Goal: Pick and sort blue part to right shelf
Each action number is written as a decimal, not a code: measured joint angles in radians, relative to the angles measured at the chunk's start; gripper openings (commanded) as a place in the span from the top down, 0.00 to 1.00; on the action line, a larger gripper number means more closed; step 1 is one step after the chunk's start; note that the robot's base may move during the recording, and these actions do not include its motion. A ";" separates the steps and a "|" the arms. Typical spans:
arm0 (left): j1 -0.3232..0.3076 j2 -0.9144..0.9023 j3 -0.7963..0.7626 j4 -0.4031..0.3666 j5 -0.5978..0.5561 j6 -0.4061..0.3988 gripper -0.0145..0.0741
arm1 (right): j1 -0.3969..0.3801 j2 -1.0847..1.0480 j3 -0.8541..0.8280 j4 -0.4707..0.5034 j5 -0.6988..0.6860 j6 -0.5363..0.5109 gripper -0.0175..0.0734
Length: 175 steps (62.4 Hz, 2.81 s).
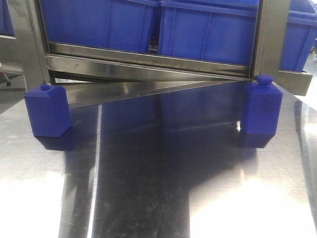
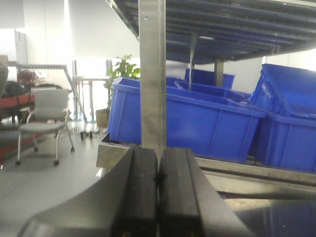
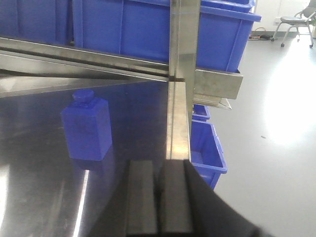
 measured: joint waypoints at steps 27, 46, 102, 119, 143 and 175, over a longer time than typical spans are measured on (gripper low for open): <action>-0.184 0.564 -0.397 -0.100 0.478 0.000 0.13 | 0.000 0.000 0.000 0.000 0.000 0.000 0.77; -0.339 0.960 -0.622 -0.180 0.631 0.000 0.10 | 0.000 0.000 0.000 0.000 0.000 0.000 0.77; -0.339 1.703 -1.067 -0.143 0.915 0.000 0.10 | 0.000 0.000 0.000 0.000 0.000 0.000 0.77; -0.331 1.750 -1.071 -0.143 0.894 0.000 0.21 | 0.000 0.000 0.000 0.000 0.000 0.000 0.77; -0.331 1.756 -1.073 -0.157 0.895 0.000 0.53 | 0.000 0.000 0.000 0.000 0.000 0.000 0.77; -0.331 1.614 -1.139 -0.147 0.953 0.000 0.53 | 0.000 0.000 0.000 0.000 0.000 0.000 0.77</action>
